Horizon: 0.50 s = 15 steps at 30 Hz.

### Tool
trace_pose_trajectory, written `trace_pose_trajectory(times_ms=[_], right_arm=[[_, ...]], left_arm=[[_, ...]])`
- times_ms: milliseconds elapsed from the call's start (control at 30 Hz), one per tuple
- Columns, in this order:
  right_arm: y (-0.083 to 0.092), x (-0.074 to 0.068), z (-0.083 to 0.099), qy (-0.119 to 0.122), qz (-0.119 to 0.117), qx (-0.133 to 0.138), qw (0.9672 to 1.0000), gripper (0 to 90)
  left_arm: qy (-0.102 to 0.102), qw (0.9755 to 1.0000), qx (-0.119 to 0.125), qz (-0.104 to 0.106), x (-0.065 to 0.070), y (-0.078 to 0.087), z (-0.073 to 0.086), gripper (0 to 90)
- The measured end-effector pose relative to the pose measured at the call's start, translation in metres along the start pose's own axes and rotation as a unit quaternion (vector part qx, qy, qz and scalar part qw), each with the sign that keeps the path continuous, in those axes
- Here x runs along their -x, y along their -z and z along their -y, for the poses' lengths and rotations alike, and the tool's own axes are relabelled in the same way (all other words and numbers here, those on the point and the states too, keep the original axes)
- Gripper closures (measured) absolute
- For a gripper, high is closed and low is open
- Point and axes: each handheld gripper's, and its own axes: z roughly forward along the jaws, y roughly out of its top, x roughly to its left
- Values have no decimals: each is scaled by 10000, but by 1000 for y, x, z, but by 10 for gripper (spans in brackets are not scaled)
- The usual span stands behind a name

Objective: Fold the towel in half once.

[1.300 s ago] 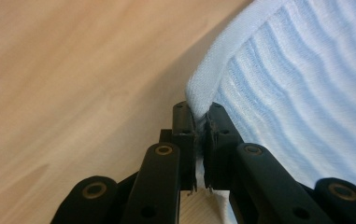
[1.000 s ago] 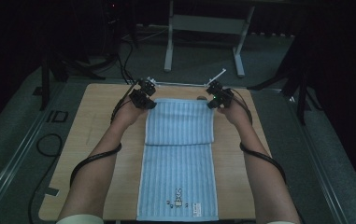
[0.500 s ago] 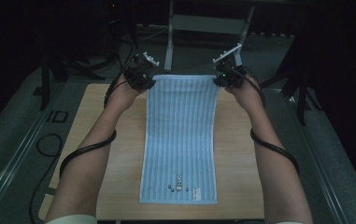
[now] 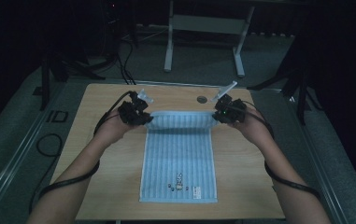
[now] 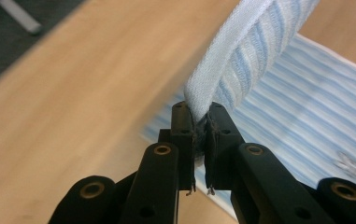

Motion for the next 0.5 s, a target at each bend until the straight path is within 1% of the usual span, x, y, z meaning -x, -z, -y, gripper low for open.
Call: trace_pose_trajectory(times_ms=[33,67,100,133,167,233,267,300,333,367,433,467,500], right_arm=[[2,-6,6,23,-52,64,10000,842],[3,-15,14,44,-146,119,9998,842],[3,-18,17,53,-156,135,9998,842],[4,-25,23,95,-207,209,9995,842],[3,-29,28,97,-278,265,9992,842],[1,-39,37,66,-388,411,9984,842],[0,-44,41,52,-439,437,9981,842],[-2,-49,45,95,-487,441,9978,841],[-4,-54,48,138,-544,449,9974,841],[-6,-59,52,146,-576,465,9971,842],[-8,-67,61,135,-670,513,9963,841],[-10,-69,66,98,-732,551,9957,842],[-11,-72,72,-1,-790,598,9951,841]], left_arm=[[-66,9999,-29,119,9,-2,11,829],[-74,9998,-61,145,11,-2,14,829],[-124,9997,-96,190,17,-2,21,829],[-155,9995,-127,233,20,-3,26,829],[-150,9996,-112,218,24,-3,31,829],[-152,9993,-161,295,27,-2,41,830],[-122,9993,-157,305,29,-1,46,830],[-80,9992,-141,355,30,-1,50,831],[-96,9990,-153,419,32,-1,55,830],[-97,9990,-143,418,34,0,59,830],[15,9980,-127,613,36,-2,69,831],[47,9978,-151,642,39,-4,73,831],[27,9972,-200,726,43,-7,78,832]])
